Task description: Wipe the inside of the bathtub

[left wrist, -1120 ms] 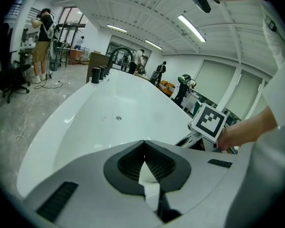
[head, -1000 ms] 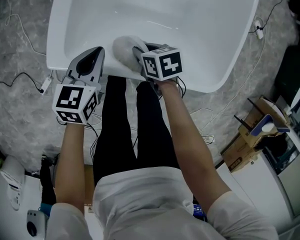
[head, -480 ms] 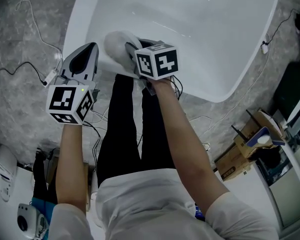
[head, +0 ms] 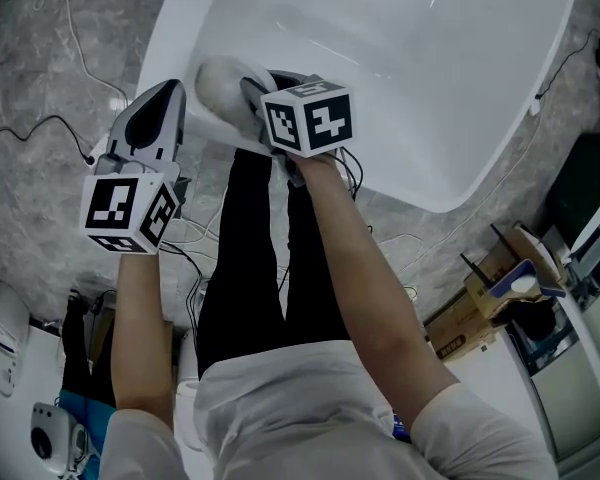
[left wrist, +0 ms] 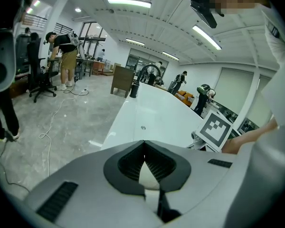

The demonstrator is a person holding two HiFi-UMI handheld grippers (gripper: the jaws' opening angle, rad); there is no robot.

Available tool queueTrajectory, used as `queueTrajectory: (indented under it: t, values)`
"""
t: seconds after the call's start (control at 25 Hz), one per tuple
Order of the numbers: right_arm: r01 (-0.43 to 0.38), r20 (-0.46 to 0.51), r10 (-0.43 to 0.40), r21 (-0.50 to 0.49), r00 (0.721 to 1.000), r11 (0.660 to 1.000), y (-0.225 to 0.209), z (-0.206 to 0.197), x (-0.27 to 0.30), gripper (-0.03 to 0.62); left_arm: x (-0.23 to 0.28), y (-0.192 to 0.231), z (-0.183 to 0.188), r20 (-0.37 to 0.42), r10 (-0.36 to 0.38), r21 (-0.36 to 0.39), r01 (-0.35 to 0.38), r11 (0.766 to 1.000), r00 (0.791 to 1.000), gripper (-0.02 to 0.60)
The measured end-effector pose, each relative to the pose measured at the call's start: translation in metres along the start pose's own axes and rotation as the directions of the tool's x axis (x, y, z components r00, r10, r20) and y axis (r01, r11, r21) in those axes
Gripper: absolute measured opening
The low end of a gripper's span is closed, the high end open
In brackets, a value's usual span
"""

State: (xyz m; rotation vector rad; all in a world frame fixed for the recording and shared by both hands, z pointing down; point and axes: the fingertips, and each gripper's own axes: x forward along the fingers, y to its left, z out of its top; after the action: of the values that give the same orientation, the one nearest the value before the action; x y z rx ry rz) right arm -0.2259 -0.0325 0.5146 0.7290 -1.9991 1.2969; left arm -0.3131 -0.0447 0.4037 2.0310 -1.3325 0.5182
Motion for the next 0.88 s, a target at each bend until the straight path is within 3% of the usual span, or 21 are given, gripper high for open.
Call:
queueTrajectory:
  t: [0.88]
  values:
    - [0.086,-0.099,-0.078,0.078,0.992,0.993,-0.082,-0.009,0.055,0.095,0.052,-0.029,-0.003,-0.026,-0.089,0.025,0.090,0.996,0.996,0.012]
